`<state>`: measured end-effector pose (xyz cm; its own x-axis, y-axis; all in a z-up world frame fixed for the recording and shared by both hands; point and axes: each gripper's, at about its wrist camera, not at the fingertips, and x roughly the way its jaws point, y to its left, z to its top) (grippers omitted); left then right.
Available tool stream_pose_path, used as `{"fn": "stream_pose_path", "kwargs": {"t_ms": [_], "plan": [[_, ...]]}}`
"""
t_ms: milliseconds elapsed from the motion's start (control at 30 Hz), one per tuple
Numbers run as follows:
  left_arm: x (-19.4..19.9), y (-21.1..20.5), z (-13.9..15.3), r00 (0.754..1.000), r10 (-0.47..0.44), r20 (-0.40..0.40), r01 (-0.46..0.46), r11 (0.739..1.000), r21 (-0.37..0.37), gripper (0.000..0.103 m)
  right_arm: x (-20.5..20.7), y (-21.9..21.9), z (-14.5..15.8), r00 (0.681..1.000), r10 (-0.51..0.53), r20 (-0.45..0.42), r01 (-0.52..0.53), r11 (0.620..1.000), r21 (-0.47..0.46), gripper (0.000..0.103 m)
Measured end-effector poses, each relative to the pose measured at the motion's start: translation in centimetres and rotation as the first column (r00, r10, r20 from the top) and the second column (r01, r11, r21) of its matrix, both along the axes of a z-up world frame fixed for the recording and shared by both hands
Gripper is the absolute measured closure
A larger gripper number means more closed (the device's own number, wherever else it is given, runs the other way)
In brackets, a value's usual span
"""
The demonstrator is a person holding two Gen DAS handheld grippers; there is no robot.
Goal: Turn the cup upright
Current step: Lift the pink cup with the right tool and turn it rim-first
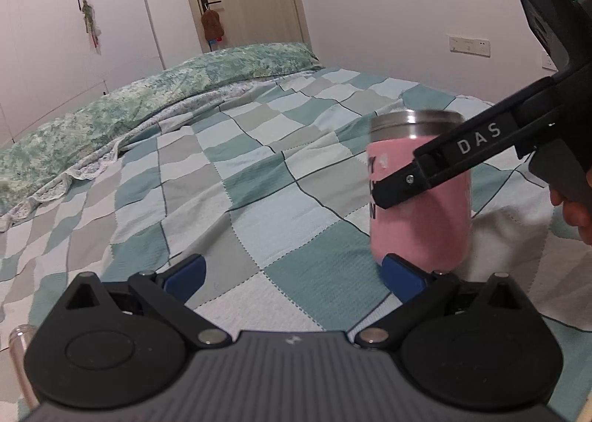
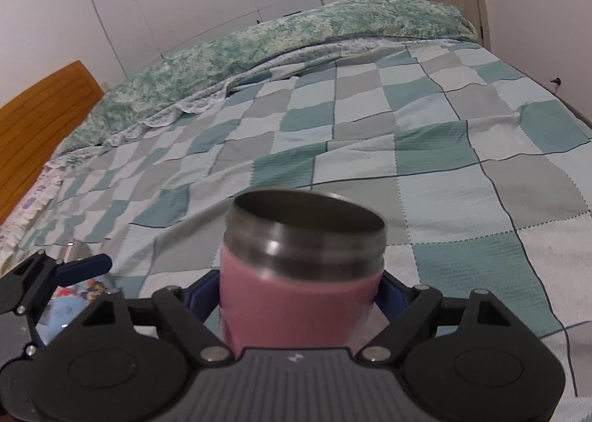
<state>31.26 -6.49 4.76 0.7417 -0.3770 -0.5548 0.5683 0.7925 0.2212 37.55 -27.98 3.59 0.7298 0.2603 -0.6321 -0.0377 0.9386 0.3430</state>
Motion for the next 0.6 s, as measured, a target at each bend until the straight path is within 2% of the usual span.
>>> {"fn": "stream_pose_path", "kwargs": {"t_ms": [267,600], "plan": [[-3.9,2.0,2.5,0.998,0.030,0.048,-0.031,0.999,0.010,0.000,-4.5,0.6,2.4,0.999,0.036,0.004,-0.036,0.999,0.034,0.019],[-10.4,4.4,4.5,0.996,0.061,0.070,-0.060,0.998,-0.022,0.000,-13.5,3.0,4.0,0.993,0.108,-0.052,-0.107,0.994,0.036,0.019]]}}
